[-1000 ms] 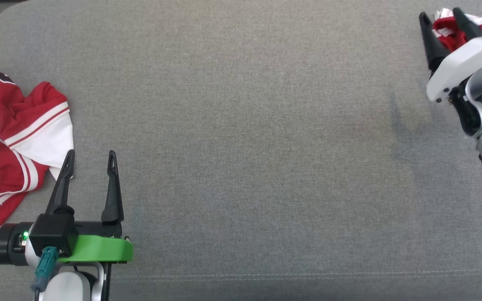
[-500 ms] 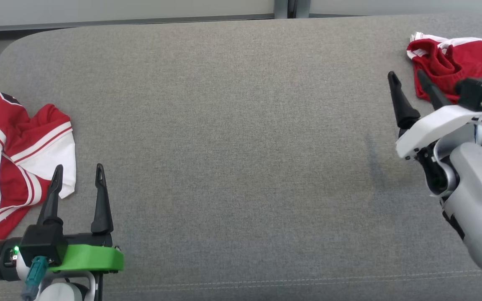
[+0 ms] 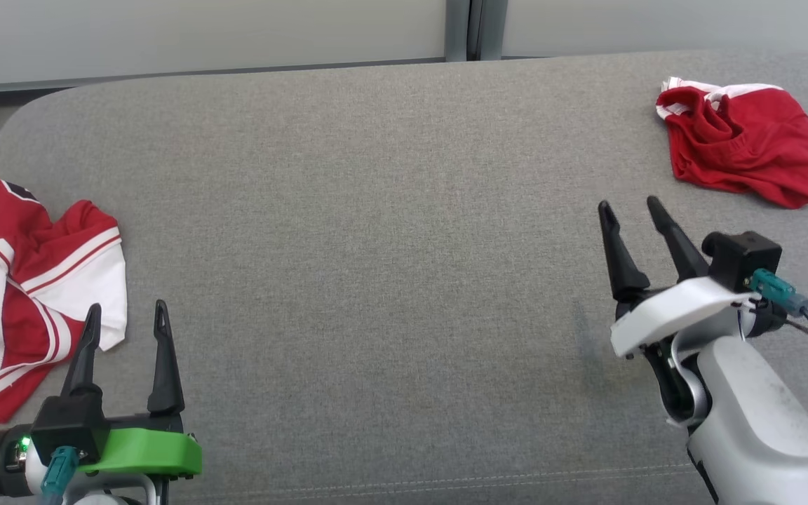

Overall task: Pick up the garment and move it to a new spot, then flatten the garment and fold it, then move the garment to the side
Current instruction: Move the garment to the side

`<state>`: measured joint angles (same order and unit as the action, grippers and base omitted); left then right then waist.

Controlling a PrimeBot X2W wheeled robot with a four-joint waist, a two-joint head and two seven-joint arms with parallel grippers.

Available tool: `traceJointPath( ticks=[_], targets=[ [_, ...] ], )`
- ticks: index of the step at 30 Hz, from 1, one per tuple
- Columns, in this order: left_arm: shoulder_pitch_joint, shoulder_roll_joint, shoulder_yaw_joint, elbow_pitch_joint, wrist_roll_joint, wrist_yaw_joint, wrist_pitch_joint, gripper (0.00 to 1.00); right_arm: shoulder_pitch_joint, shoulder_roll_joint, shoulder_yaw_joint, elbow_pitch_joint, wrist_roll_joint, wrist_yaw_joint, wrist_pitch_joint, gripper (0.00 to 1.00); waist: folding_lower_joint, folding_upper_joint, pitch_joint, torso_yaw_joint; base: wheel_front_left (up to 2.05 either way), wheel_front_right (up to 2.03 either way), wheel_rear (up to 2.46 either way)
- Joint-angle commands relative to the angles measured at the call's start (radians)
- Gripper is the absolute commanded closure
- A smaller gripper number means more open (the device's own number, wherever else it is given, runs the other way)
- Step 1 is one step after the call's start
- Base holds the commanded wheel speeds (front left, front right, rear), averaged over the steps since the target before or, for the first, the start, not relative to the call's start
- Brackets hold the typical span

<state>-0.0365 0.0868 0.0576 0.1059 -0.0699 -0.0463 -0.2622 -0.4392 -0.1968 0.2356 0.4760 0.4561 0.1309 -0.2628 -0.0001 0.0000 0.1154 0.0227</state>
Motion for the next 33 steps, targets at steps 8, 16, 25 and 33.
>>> traceJointPath(
  ticks=[8,16,25,33],
  targets=[
    [0.058,-0.006,0.030,0.007,-0.020,0.012,-0.002,0.00,0.167,0.066,-0.124,-0.071,-0.151,0.000,-0.004,0.00,0.0001,0.0000,-0.059,-0.017,0.00,0.00,0.00],
    [0.094,0.026,0.028,0.061,0.005,0.003,-0.002,0.00,0.242,0.102,-0.103,-0.091,-0.208,0.000,-0.004,0.00,0.0001,0.0000,-0.098,-0.039,0.00,0.00,0.00],
    [0.100,0.048,0.021,0.032,0.008,-0.005,-0.002,0.00,0.260,0.099,-0.112,-0.122,-0.216,0.000,0.013,0.00,0.0001,0.0000,-0.111,-0.042,0.00,0.00,0.00],
    [0.108,0.054,0.010,0.012,0.009,-0.002,-0.002,0.00,0.269,0.102,-0.126,-0.133,-0.227,0.000,0.020,0.00,0.0001,0.0000,-0.108,-0.038,0.00,0.00,0.00]
  ],
)
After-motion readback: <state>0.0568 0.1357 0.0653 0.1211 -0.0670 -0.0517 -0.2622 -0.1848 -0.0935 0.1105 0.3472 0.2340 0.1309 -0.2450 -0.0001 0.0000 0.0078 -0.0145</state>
